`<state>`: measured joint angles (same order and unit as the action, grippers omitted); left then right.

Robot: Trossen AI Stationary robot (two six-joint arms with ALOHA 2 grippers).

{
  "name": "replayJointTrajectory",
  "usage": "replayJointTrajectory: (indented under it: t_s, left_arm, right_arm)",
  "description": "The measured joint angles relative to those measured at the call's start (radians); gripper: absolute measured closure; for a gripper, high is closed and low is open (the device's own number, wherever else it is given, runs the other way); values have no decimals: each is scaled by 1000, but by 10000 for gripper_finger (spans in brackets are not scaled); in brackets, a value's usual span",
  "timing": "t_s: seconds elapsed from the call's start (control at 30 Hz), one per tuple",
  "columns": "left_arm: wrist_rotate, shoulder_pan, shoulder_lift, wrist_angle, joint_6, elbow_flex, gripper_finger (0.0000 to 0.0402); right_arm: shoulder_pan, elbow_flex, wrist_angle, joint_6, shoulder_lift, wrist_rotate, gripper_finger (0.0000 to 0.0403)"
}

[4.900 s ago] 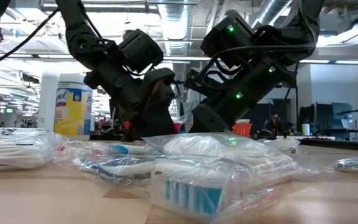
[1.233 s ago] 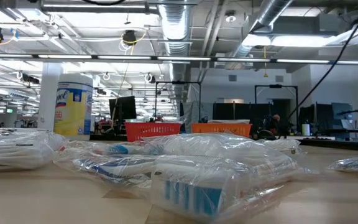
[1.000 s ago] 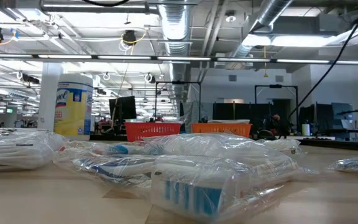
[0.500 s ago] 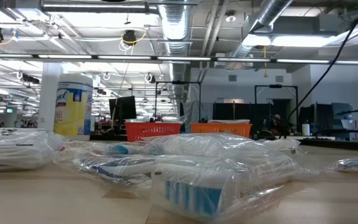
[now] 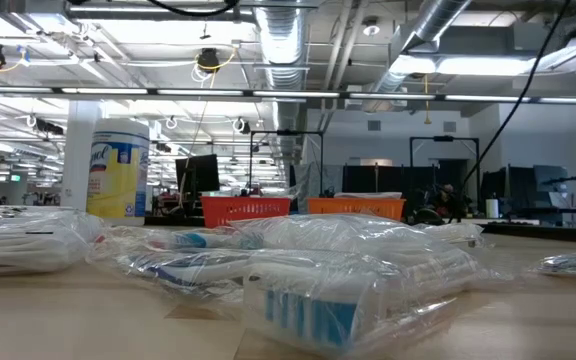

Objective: Pick & Place Travel size toiletries
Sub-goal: Put the black hair comb into the bottom red bin

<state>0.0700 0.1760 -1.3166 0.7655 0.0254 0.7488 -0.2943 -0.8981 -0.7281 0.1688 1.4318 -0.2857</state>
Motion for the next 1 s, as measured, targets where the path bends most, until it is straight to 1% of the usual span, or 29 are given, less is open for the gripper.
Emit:
replayJointTrajectory:
  t_s: [0.1,0.2,0.4,0.53,0.63,0.73,1.0]
  left_arm:
    - [-33,-11,-46,-1,6,24,396]
    - [-48,-9,-69,9,28,44,396]
    - [-51,-8,-65,3,31,42,395]
    - [-50,-8,-65,2,30,42,395]
    - [-50,-8,-65,2,30,42,395]
    - [-50,-8,-65,1,30,42,395]
    - [-44,-8,-65,0,24,41,395]
  right_arm:
    - [-1,-15,-1,-1,11,-38,163]
    - [-6,-12,30,-1,2,-57,161]
    - [-6,-13,44,-1,-14,-57,173]
    - [-6,-12,59,-2,-12,-57,189]
    - [-6,-12,57,-4,-13,-57,211]
    - [-6,-12,59,-4,-13,-57,243]
    - [-6,-12,68,5,-13,-56,352]
